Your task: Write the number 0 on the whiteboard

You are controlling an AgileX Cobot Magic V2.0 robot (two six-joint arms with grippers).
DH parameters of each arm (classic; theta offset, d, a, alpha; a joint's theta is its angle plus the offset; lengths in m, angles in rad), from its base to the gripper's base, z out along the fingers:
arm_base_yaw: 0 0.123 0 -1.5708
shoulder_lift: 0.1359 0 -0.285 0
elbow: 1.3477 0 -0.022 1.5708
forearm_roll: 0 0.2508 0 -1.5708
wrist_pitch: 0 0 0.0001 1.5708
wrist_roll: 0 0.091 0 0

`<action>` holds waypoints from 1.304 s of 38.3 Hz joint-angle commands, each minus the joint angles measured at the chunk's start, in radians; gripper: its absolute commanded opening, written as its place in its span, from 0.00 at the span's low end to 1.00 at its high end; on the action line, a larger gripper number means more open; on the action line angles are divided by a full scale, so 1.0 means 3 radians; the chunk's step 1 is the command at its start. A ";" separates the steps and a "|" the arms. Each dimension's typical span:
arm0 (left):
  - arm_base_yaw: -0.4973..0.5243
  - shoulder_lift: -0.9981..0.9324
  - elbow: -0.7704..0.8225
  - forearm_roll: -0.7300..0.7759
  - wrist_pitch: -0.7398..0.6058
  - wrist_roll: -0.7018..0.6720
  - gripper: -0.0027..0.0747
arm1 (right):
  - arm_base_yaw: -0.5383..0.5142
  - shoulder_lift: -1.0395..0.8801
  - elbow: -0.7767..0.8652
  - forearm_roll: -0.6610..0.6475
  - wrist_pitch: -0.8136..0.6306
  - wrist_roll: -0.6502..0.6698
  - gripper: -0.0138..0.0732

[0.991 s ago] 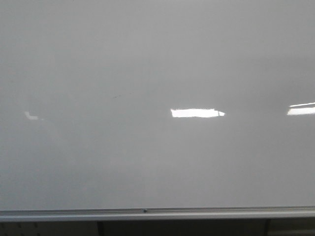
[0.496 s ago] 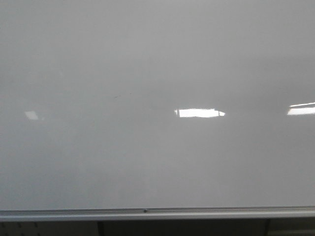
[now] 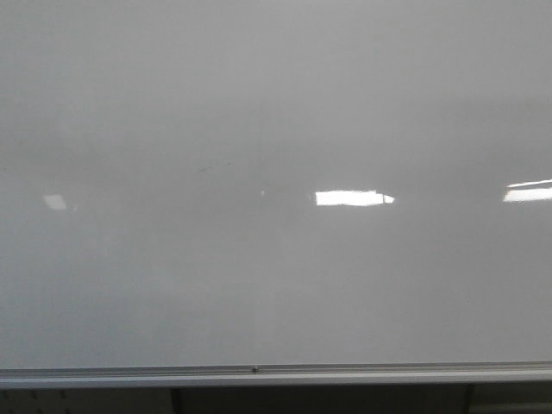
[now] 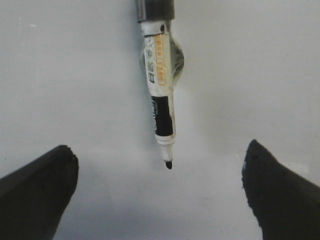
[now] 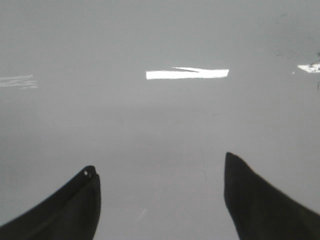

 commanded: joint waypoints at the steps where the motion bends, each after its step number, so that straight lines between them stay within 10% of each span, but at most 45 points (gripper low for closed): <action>1: -0.0003 0.0178 -0.0234 0.0032 -0.0333 -0.0032 0.85 | -0.0020 0.0052 -0.0113 -0.0026 -0.0275 0.0000 0.78; 22: -0.0003 0.0643 -0.0488 0.0032 -0.0621 -0.0032 0.79 | -0.0020 0.0052 -0.0113 -0.0026 -0.0205 0.0000 0.78; 44: -0.0003 0.0685 -0.0488 0.0032 -0.0543 -0.0032 0.01 | -0.0020 0.0052 -0.0113 -0.0026 -0.0206 0.0000 0.78; 50: -0.0035 0.0630 -0.0501 -0.0114 -0.0175 -0.0032 0.01 | -0.0020 0.0052 -0.0113 -0.0026 -0.0192 0.0000 0.78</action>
